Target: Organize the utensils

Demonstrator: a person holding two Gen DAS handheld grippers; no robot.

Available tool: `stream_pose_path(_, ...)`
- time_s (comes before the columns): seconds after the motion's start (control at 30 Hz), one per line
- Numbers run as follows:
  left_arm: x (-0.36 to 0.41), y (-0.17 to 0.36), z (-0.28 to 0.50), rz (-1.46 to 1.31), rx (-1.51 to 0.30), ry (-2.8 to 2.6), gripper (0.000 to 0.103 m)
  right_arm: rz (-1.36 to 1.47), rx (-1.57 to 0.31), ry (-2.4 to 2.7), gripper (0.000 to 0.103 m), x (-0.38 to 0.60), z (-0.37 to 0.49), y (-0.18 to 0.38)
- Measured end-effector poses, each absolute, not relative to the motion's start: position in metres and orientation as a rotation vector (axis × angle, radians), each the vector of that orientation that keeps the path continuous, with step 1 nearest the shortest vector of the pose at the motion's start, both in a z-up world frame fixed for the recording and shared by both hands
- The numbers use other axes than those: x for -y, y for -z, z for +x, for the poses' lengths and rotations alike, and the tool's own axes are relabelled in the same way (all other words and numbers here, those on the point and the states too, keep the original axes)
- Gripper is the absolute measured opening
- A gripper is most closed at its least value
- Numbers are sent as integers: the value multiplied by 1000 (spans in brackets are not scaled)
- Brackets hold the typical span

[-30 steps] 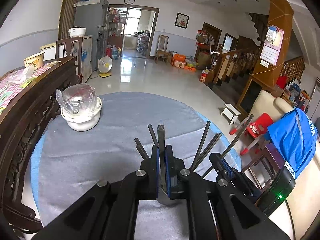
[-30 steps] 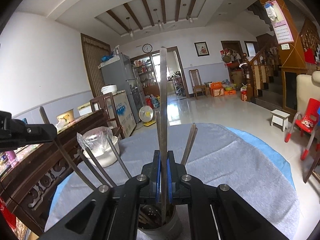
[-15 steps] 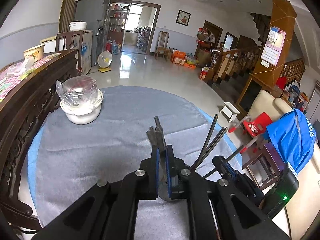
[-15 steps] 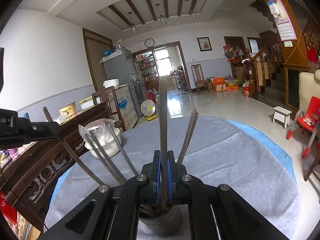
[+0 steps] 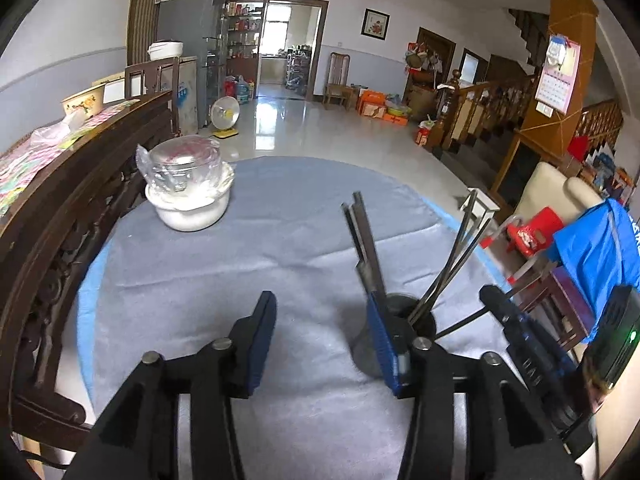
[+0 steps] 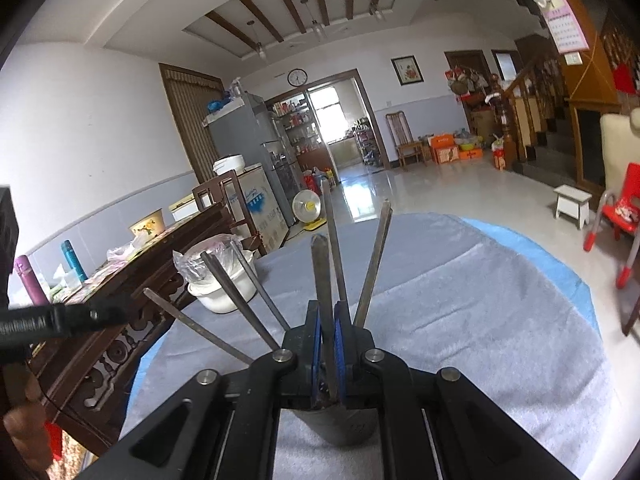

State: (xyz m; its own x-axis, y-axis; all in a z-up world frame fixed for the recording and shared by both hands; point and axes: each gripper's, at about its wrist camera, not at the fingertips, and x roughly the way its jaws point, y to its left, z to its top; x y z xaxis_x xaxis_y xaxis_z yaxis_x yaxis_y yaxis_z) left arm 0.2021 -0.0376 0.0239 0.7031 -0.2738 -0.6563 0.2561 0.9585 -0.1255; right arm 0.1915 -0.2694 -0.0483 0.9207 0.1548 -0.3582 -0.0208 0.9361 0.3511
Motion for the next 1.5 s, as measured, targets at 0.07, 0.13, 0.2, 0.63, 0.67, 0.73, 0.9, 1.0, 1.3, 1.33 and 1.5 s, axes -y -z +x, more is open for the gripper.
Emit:
stream_pose_path(0.07,33,-22,195,-18,-724,282,69,359,-397,-100,8,270,189,48)
stream_pose_path(0.13,29,-20,189,-3,-721,262,73,369,-405,-112,8,270,185,49)
stream_pose_path(0.2,27,-16,184,17,-725,248,74,383,-412,-124,9,271,181,51)
stream_pose_path(0.63,39,-6,160,191,-680,93,89,391,-478,-157,9,266,154,68)
stream_pose_path(0.67,39,-7,157,195,-677,84,89,387,-476,-155,9,264,150,67)
stream_pose_path(0.73,38,-9,152,200,-670,71,89,384,-474,-146,9,264,146,65)
stream_pose_path(0.9,37,-14,137,209,-647,45,89,391,-483,-136,9,263,135,61)
stream_pose_path(1.0,36,-18,125,216,-634,21,90,390,-498,-134,9,260,127,61)
stream_pose_path(1.3,37,-30,83,230,-585,-7,92,411,-513,-136,9,264,94,56)
stream_pose_path(1.33,37,-30,79,231,-583,-12,92,411,-516,-138,10,264,91,56)
stream_pose_path(1.5,36,-38,59,236,-564,-37,92,439,-511,-165,68,262,70,54)
